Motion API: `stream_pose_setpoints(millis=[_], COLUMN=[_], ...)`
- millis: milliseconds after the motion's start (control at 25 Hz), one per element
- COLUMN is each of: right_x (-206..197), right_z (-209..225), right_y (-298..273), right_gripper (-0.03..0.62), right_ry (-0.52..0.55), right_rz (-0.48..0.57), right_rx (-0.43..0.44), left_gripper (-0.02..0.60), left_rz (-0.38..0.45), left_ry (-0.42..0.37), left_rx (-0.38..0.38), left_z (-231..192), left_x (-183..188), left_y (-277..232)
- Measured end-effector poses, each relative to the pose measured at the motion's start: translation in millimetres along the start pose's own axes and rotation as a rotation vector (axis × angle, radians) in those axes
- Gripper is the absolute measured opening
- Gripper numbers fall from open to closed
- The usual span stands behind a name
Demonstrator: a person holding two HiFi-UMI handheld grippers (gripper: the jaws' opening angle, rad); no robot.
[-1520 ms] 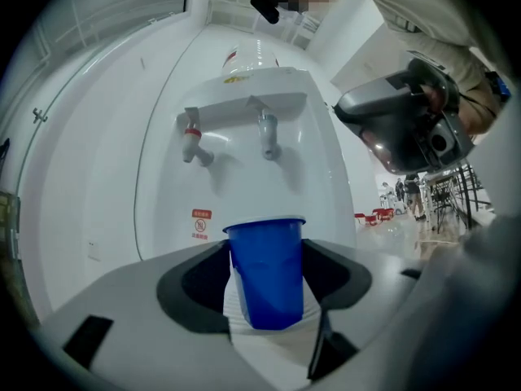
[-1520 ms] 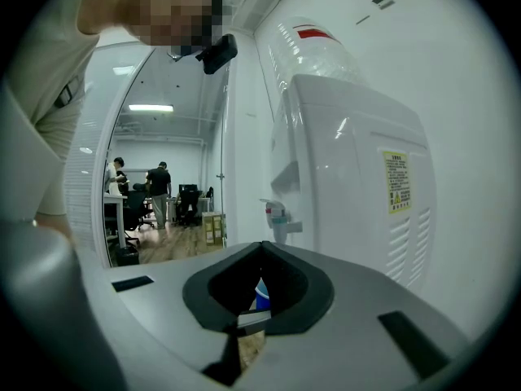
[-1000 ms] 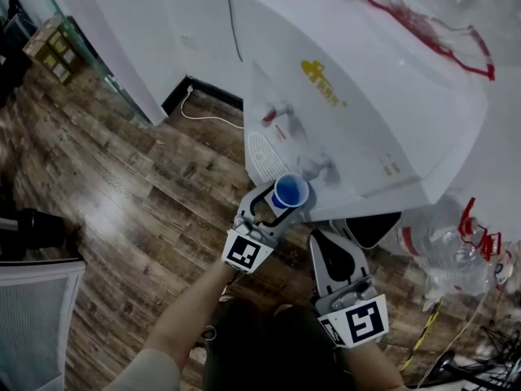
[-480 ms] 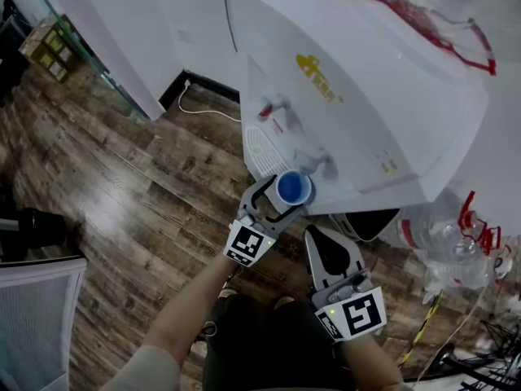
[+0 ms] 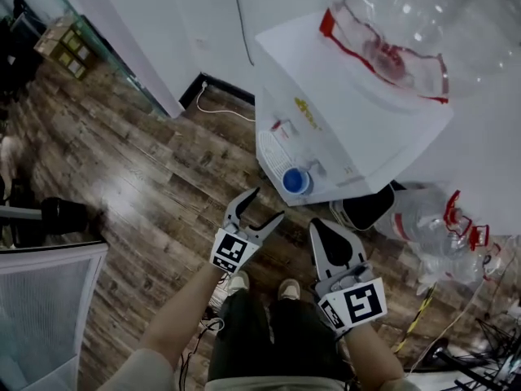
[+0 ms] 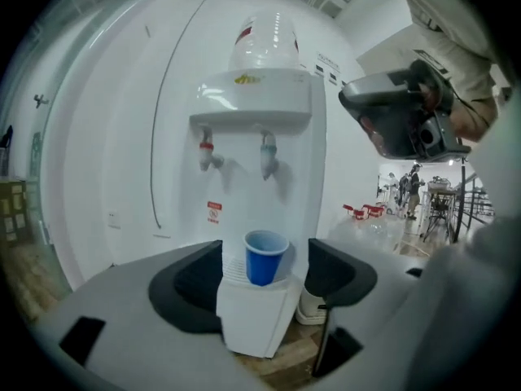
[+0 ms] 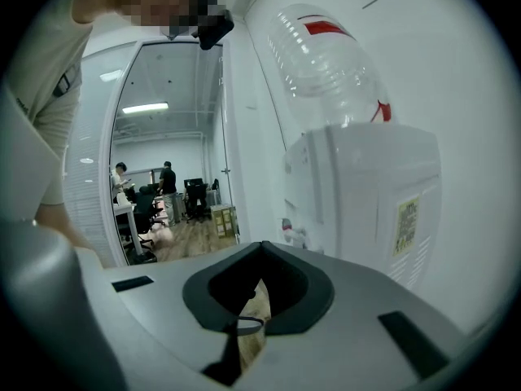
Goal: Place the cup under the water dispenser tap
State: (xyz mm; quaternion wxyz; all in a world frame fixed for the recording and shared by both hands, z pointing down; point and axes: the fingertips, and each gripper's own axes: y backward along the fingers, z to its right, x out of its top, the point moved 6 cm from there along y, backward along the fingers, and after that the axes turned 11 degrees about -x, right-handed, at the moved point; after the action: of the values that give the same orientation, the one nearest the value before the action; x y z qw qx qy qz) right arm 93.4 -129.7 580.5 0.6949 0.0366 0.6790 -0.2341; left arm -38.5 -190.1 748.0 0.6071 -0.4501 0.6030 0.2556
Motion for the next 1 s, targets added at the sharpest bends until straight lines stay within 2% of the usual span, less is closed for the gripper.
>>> stream_pose_setpoints(millis=[320,640,840,1000], right_x=[110.7,202.0,266.1,310.8], right_z=[-16.3,-27.7,-37.8,-50.8], right_y=[40.0,81.7,113.1,134.6], right_gripper=[0.006,0.006,0.006,0.006], right_ry=[0.049,0.058,0.089,0.107], right_rz=[0.02,0.036,0.132,0.205], right_rx=[0.004,-0.031,-0.049,-0.02], left_gripper=[0.264,0.133,0.095,0.044], left_rz=[0.017,0.023,0.048,0.093], left_ry=[0.012,-0.014,-0.025,-0.057], left_rx=[0.059,0.128,0.145,0.154], left_z=[22.2,47.2,65.6,80.1], left_x=[125.3,244.3,320.4,375.3], left_y=[76.8,138.8,167.8,195.0])
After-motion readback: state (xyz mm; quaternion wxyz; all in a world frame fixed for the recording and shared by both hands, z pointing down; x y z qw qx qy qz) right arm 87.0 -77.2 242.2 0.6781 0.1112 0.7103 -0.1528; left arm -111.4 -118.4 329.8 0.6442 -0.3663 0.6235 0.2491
